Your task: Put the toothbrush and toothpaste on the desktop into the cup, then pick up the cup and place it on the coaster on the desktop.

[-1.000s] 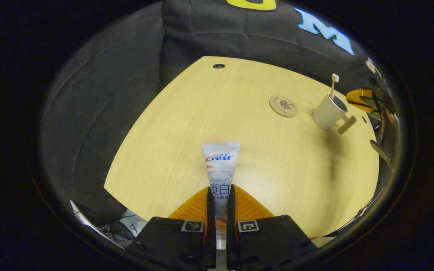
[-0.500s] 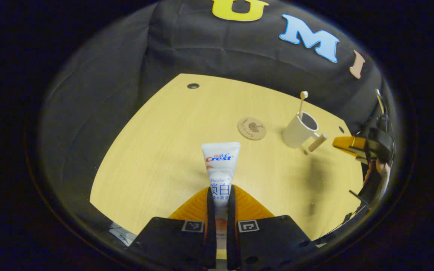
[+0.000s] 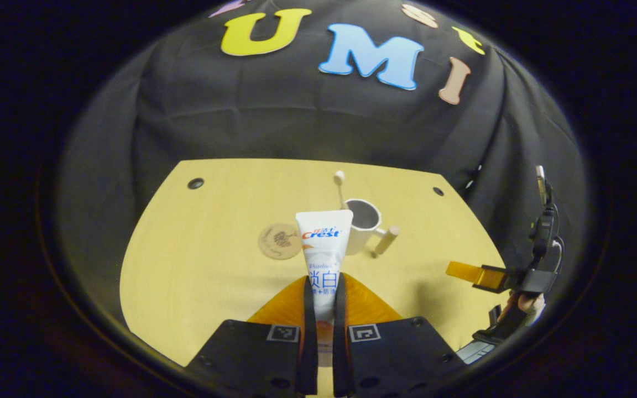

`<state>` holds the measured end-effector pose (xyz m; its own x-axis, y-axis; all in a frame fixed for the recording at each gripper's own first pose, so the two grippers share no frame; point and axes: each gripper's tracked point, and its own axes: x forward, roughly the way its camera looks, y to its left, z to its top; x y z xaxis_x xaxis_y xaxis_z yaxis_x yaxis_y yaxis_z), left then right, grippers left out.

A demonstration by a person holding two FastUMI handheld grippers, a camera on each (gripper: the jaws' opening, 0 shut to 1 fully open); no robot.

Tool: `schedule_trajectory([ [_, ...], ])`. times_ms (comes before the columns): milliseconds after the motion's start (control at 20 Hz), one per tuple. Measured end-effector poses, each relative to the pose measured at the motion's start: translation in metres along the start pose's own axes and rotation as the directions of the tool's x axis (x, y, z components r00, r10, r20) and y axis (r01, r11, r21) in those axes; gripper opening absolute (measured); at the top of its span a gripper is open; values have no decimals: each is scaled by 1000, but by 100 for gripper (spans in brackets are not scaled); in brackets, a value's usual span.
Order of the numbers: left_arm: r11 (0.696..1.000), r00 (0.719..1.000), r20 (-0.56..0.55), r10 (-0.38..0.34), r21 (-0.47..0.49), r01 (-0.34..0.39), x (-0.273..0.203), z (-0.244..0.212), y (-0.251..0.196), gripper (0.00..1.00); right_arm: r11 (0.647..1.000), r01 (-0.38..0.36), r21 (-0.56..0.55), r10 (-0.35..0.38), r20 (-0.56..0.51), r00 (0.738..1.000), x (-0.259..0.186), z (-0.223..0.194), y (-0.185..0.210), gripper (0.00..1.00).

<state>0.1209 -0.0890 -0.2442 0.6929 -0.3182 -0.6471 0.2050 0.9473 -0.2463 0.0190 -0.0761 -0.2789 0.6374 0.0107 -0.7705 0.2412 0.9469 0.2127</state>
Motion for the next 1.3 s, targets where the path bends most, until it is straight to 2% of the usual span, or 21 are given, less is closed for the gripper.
schedule_trajectory([
  [150, 994, 997, 17, -78, 82, 76, 26, 33, -8, 18, 999, 20, 29, -21, 9, 1000, -13, -4, -19, 7],
  [350, 974, 983, 35, -182, 141, 176, 65, 76, -19, 18, 996, 51, 74, -52, 8, 999, -28, -13, -41, 7],
  [550, 955, 969, 66, -238, 197, 221, 108, 121, -19, 18, 991, 87, 105, -87, -6, 996, -42, -25, -60, 7],
  [800, 947, 966, 86, -244, 237, 217, 157, 152, -20, 18, 982, 126, 137, -123, -31, 992, -53, -39, -76, 7],
  [1100, 938, 971, 48, -233, 274, 212, 206, 148, -22, 18, 973, 169, 154, -158, -84, 984, -61, -60, -90, 7],
  [1300, 947, 979, 54, -197, 268, 176, 223, 144, -19, 18, 968, 183, 171, -170, -92, 981, -69, -63, -98, 7],
])
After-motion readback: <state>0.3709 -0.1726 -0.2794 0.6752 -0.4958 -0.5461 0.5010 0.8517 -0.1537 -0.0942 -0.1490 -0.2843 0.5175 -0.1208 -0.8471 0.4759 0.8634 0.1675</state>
